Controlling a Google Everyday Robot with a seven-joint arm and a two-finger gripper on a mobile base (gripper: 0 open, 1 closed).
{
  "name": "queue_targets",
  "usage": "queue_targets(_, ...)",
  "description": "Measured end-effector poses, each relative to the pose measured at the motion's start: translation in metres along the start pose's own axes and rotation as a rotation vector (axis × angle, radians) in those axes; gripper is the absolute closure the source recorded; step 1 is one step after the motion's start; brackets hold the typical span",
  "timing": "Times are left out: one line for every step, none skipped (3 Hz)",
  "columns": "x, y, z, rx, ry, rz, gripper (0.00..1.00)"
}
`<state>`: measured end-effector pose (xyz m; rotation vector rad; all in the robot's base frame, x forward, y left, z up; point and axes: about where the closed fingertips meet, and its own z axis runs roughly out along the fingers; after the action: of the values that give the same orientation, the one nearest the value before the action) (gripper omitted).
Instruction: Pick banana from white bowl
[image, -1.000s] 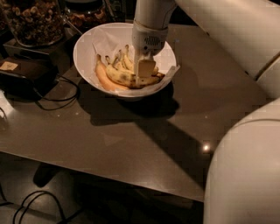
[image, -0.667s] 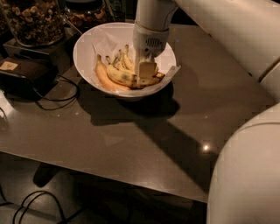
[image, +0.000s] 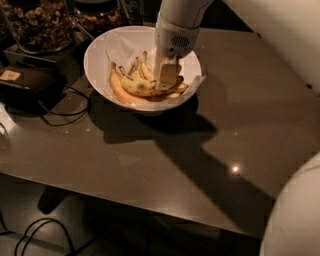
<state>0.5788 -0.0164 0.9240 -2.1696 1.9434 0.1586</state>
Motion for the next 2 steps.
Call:
queue_targets(-0.0053, 0.0112, -0.0285, 0.051, -0.043, -0.023, 1.00)
queue_targets(-0.0053, 0.0112, -0.0285, 0.051, -0.043, -0.023, 1.00)
